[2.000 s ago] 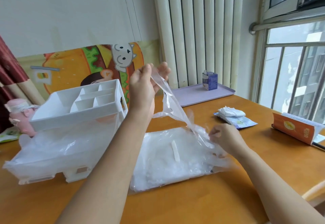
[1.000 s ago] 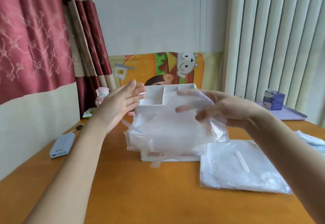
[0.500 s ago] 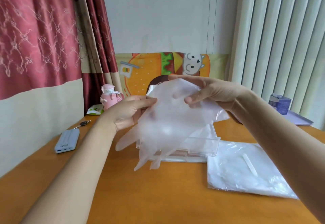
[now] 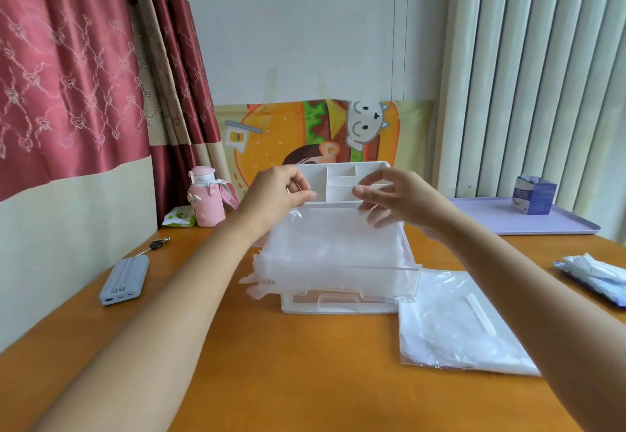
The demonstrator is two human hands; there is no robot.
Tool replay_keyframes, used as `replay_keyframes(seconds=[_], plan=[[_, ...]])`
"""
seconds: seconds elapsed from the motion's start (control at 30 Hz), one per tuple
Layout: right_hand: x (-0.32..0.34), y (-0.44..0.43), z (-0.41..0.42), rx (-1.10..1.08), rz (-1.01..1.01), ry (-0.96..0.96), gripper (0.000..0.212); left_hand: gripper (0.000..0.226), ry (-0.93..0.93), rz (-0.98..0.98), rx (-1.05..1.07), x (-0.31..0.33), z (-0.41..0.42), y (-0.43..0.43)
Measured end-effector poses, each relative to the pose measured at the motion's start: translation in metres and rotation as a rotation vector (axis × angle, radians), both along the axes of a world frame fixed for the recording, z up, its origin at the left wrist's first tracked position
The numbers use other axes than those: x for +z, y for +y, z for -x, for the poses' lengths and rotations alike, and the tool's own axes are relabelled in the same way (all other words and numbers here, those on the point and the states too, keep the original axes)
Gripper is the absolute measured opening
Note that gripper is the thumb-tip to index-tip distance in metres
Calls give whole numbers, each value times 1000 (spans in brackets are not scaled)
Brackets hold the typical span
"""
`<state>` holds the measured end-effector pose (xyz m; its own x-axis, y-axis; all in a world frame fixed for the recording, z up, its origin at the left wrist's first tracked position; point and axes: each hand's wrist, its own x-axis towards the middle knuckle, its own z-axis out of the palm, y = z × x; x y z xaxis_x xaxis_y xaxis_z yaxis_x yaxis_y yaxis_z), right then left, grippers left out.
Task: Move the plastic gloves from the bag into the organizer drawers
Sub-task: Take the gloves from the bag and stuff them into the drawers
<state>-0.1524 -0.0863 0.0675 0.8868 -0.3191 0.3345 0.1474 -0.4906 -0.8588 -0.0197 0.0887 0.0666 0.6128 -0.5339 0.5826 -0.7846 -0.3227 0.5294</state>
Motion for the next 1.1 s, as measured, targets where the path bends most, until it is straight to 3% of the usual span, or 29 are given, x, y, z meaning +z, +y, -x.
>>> replay_keyframes(seconds=[0.13, 0.27, 0.33, 0.43, 0.53, 0.63, 0.73, 0.8, 0.9, 0.97, 1.1], plan=[[0, -6, 3, 76, 40, 140, 25, 17, -101, 66, -7, -4, 1, -6], [4, -9, 1, -100, 332, -32, 19, 15, -183, 78, 29, 0, 0, -8], [6, -10, -2, -154, 384, -104, 18, 10, -259, 102, 131, 3, -2, -7], [2, -12, -6, -162, 414, -62, 20, 6, -362, 175, 209, 7, 3, -4], [-7, -12, -10, -203, 462, -36, 21, 10, -465, 166, 98, 7, 33, -5], [-9, -8, -11, -238, 573, -51, 22, 11, -320, -103, -97, 0, 63, -10], [-6, -6, -9, -273, 717, -16, 25, 26, -157, -497, -72, -8, 63, -15], [-6, -5, -7, -324, 822, 9, 32, 37, -58, -644, -61, -11, 55, -15], [-3, 0, 0, -342, 898, -57, 33, 40, 64, -760, -116, -15, 44, -15], [-1, 8, 3, -218, 932, -45, 22, 39, 118, -799, -174, -16, 38, -17], [-5, 20, 4, 23, 979, 297, 29, 34, 117, -866, -255, -15, 34, -23]])
